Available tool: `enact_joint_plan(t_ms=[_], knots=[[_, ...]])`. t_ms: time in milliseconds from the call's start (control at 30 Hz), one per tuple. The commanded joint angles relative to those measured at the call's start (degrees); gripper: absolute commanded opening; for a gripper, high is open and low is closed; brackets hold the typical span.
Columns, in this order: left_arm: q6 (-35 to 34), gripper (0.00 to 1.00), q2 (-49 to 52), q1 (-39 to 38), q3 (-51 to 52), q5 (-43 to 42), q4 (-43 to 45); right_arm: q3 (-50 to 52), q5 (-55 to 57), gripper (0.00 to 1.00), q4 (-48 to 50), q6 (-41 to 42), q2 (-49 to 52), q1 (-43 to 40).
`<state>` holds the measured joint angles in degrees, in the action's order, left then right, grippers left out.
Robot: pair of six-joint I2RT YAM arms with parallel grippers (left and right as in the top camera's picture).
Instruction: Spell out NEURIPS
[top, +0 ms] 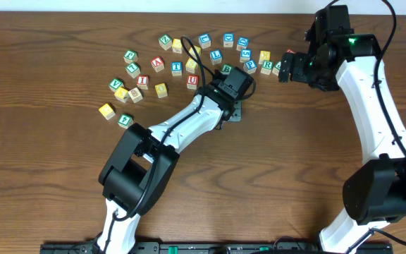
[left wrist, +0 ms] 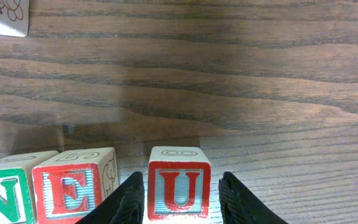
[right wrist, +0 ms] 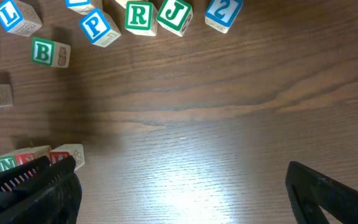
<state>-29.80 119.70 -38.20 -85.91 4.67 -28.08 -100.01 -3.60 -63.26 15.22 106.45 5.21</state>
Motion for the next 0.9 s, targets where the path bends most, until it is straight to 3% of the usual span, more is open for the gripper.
enact_joint_plan(t_ms=[0,200,567,667,800,867], knots=[[-0.09,0.39,1.18,0.02,-0.59,0.98,0.63,-0.37,0.07,0.99,-0.22,-0.76,-0.39,-0.13],[3.26,0.39,-1.36,0.59,-4.7,0.92,-3.96,-0.37,0.04,0.99,-0.33,-0.76,-0.39,0.09],[7.1,0.4,-20.31,7.58,-7.89,-1.66,-17.49,-0.26,-0.24,0.98,0.0,-0.68,-0.35,2.01],[7.15,0.4,-24.68,12.2,-7.87,-1.64,-19.93,0.7,-1.27,0.88,1.51,-0.33,-0.31,3.26],[9.46,0.4,-26.99,19.28,-7.87,-1.64,-22.29,3.06,-1.36,0.86,3.98,2.4,-0.15,5.03],[9.46,0.4,-26.8,23.69,-7.87,-1.66,-23.87,4.02,-2.71,0.75,5.16,2.99,0.52,6.23]])
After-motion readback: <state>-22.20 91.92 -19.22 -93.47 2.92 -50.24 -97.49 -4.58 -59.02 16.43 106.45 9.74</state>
